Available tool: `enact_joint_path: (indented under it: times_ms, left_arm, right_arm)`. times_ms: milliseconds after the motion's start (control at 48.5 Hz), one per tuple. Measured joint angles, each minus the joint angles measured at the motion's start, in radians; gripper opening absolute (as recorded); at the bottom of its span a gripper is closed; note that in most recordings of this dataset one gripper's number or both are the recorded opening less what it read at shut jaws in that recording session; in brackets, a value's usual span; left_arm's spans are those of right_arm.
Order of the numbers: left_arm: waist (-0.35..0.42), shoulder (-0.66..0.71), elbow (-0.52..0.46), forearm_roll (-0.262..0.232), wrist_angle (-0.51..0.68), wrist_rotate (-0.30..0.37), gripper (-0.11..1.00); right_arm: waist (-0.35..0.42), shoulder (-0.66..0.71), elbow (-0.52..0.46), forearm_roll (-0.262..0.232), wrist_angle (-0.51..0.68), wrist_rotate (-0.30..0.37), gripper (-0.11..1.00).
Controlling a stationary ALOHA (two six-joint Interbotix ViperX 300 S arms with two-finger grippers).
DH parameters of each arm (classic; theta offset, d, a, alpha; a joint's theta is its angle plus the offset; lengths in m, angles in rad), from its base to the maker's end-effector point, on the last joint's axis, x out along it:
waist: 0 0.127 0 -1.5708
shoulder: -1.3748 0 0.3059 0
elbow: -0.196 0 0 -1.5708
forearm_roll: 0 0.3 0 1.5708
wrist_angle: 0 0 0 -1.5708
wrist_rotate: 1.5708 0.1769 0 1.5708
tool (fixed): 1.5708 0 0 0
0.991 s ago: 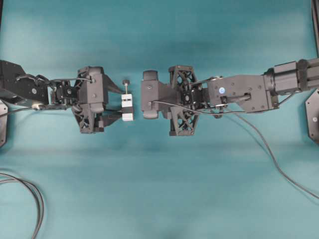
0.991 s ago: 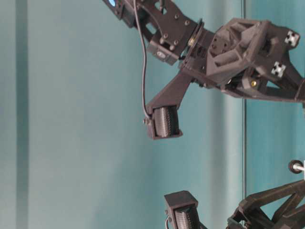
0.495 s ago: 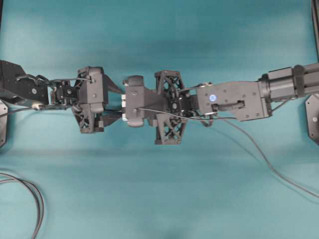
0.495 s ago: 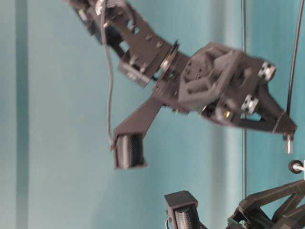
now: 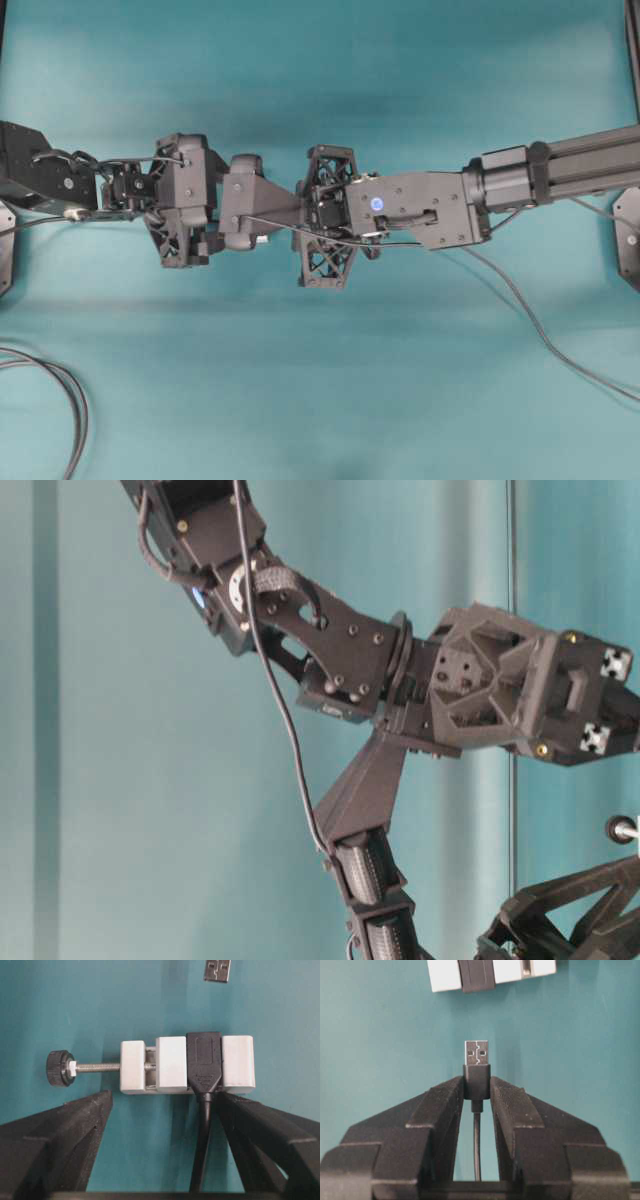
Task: Insert the USB cable into the female connector supported by the left arm.
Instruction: 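Align the right gripper's USB plug with the clamped female socket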
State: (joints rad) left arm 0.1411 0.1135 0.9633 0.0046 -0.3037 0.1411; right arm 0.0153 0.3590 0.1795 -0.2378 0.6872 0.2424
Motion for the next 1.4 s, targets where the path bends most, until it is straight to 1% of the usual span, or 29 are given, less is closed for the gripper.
enact_joint_path:
  times_ms: [248, 372, 433, 516, 578, 619, 1404]
  left_arm:
    - [0.002, 0.002, 0.003, 0.0, -0.008, 0.006, 0.93]
    - [0.002, 0.008, 0.011, 0.008, -0.023, 0.006, 0.93]
    - [0.002, 0.009, 0.012, 0.009, -0.031, 0.006, 0.93]
    - [0.002, 0.011, 0.012, 0.009, -0.034, 0.005, 0.93]
    - [0.002, 0.011, 0.014, 0.009, -0.035, 0.005, 0.93]
    - [0.002, 0.011, 0.015, 0.009, -0.038, 0.006, 0.93]
    - [0.002, 0.012, 0.023, 0.009, -0.057, 0.005, 0.93]
  right_arm:
    - [-0.003, 0.011, 0.0, 0.0, 0.008, -0.031, 0.22]
    - [-0.002, 0.014, -0.002, -0.006, 0.005, -0.051, 0.22]
    - [-0.002, 0.02, -0.002, -0.031, 0.003, -0.055, 0.22]
    - [-0.002, 0.029, -0.002, -0.092, 0.003, -0.054, 0.22]
    - [0.0, 0.034, -0.003, -0.118, 0.003, -0.052, 0.22]
    - [0.0, 0.035, -0.005, -0.126, 0.003, -0.052, 0.22]
    - [0.0, 0.048, -0.008, -0.132, -0.078, -0.044, 0.22]
